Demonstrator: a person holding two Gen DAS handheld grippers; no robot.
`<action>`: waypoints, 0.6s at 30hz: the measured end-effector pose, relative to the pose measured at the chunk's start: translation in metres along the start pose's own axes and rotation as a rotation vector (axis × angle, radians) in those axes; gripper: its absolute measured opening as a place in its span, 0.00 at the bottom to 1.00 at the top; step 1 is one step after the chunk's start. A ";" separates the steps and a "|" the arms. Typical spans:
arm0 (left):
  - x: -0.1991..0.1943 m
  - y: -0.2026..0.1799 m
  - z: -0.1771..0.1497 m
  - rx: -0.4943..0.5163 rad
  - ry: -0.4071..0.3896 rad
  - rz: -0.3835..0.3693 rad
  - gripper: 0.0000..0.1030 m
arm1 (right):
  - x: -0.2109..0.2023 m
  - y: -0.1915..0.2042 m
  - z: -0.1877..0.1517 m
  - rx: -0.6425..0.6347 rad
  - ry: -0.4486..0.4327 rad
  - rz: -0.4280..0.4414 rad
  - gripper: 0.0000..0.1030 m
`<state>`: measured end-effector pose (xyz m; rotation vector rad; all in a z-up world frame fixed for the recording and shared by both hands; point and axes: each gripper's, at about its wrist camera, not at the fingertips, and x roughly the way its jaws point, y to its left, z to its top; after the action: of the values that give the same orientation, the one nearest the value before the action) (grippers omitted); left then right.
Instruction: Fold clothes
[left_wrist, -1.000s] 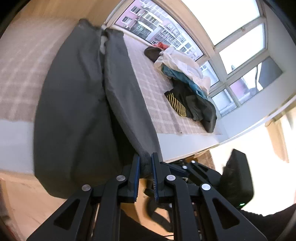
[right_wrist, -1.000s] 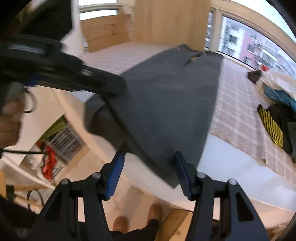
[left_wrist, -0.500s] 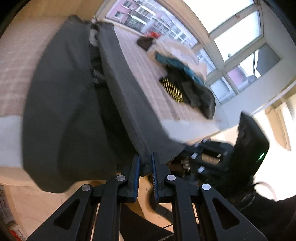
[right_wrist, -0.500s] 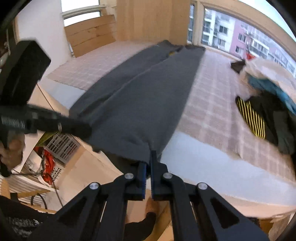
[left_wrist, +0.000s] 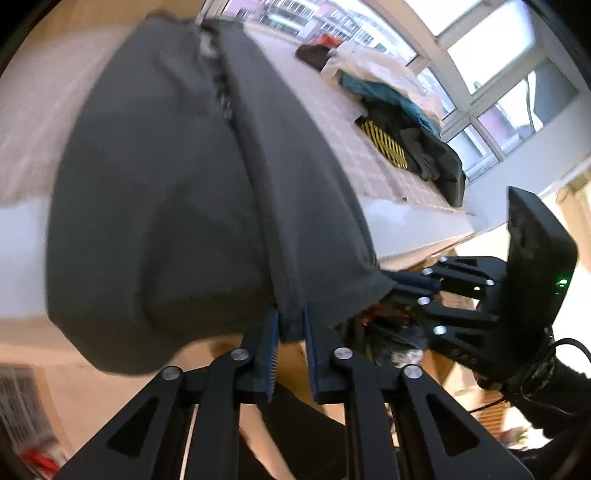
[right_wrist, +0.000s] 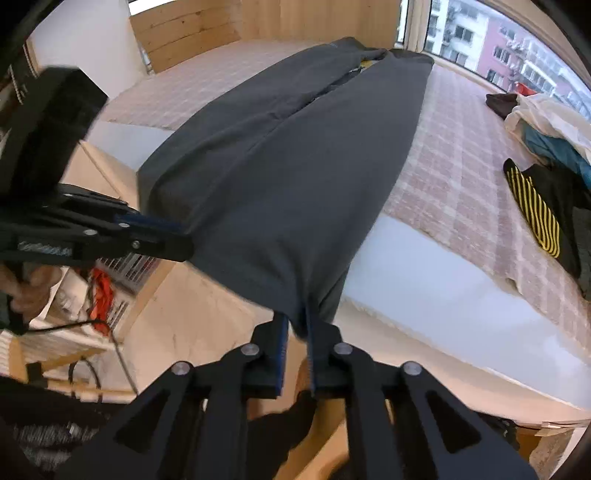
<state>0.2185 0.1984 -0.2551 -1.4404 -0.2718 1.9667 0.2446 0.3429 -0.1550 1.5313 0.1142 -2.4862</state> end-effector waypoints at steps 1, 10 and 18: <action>-0.002 0.002 -0.004 -0.008 0.013 -0.008 0.13 | -0.007 -0.003 -0.002 -0.008 0.023 0.012 0.16; -0.074 0.075 -0.040 -0.156 -0.081 0.166 0.24 | -0.029 -0.060 -0.022 0.425 -0.093 0.114 0.37; -0.059 0.097 -0.021 -0.217 -0.083 0.125 0.32 | 0.001 -0.056 -0.011 0.525 -0.067 0.158 0.37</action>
<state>0.2084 0.0843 -0.2692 -1.5447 -0.4546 2.1558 0.2414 0.3989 -0.1641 1.5491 -0.6943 -2.5539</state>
